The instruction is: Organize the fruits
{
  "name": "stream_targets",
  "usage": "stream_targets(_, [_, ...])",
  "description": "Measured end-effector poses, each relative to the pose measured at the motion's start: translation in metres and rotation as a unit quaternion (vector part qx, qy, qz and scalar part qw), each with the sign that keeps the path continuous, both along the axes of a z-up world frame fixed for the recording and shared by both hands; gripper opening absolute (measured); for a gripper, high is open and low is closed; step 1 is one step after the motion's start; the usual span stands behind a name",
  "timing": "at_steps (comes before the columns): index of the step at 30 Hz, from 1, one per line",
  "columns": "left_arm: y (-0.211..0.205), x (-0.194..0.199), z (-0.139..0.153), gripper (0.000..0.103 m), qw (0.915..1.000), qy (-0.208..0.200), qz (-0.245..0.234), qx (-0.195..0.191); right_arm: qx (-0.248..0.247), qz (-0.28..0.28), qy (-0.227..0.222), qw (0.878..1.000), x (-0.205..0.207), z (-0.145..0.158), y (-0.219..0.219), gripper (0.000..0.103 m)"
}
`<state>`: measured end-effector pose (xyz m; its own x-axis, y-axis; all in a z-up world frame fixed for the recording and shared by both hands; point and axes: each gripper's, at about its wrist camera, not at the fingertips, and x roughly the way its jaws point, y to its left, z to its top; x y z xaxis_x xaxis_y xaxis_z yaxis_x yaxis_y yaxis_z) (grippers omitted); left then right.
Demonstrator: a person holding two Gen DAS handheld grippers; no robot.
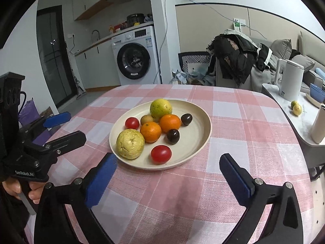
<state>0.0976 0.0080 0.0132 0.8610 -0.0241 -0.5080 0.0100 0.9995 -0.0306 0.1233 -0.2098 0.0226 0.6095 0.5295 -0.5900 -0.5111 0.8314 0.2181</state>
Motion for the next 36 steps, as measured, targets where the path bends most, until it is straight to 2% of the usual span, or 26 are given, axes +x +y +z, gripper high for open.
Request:
stream_targets(11, [0.007,-0.019,-0.005,0.102,0.9992,-0.031,0.019,-0.014,0.04,-0.015,-0.045,0.998,-0.015,0.008,-0.015,0.103])
stream_targets(20, [0.013,-0.018,-0.004,0.102,0.9986,-0.032,0.039,-0.017,0.044,-0.019,-0.068,0.997,-0.024,0.013,-0.018,0.103])
stream_targets(36, [0.007,-0.018,-0.004,0.102,0.9992,-0.032,0.019,-0.012,0.033,-0.013,-0.079,0.996,-0.029,0.015,-0.014,0.103])
